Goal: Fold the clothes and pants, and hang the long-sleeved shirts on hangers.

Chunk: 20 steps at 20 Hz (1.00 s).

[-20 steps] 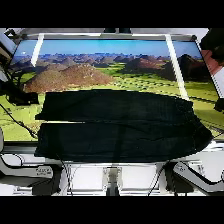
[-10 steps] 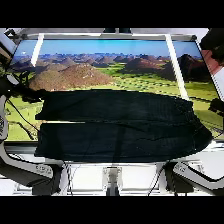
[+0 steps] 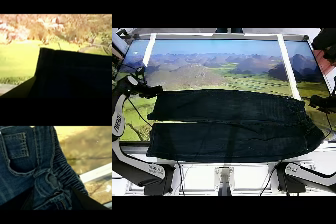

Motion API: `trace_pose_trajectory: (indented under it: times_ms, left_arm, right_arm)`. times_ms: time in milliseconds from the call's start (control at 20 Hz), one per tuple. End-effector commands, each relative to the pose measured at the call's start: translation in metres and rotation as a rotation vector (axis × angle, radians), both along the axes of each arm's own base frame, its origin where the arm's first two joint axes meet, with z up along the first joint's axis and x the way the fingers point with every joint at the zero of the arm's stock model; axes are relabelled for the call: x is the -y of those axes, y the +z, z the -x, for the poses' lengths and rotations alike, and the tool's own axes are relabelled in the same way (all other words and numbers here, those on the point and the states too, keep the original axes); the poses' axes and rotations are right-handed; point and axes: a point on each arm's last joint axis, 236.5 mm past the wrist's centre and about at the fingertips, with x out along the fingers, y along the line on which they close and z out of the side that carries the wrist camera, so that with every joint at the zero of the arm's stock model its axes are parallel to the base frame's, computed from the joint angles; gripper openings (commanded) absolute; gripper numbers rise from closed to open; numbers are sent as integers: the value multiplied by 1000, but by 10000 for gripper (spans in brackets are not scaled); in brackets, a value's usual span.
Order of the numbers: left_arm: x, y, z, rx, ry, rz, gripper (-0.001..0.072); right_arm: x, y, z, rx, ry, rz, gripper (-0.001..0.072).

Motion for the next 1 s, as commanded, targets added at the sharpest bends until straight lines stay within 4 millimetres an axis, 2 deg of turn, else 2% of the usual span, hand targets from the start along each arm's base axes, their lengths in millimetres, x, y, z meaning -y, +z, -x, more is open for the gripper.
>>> trace_pose_trajectory:
  times_ms: [0,150,200,300,350,450,500,700,850,950]
  left_arm:
    - [4,-5,-15,45,-4,-20,395]
    - [5,-19,-13,21,23,-3,395]
    - [5,-25,-12,9,29,3,356]
    - [7,-34,-12,0,28,5,200]
    - [5,-33,-16,13,51,7,146]
    - [-1,-27,-26,59,122,15,127]
    - [-7,-24,-30,74,153,10,88]
    - [-45,-1,-38,107,262,-75,88]
    - [-54,19,-41,141,288,-79,108]
    - [-53,28,-38,142,283,-80,227]
  right_arm:
    - [1,-2,-3,-1,-5,7,482]
    - [1,-2,-3,1,-5,7,482]
    - [1,-2,-3,2,-5,7,482]
    - [1,-2,-4,4,-5,9,482]
    - [2,-2,-4,7,-6,9,482]
    - [2,-1,-6,15,-6,11,481]
    - [1,-1,-7,19,-7,7,481]
    - [0,-8,-8,8,-8,-7,481]
    - [-10,-25,-12,-22,4,-48,478]
    - [-17,-42,-22,-39,19,-53,445]
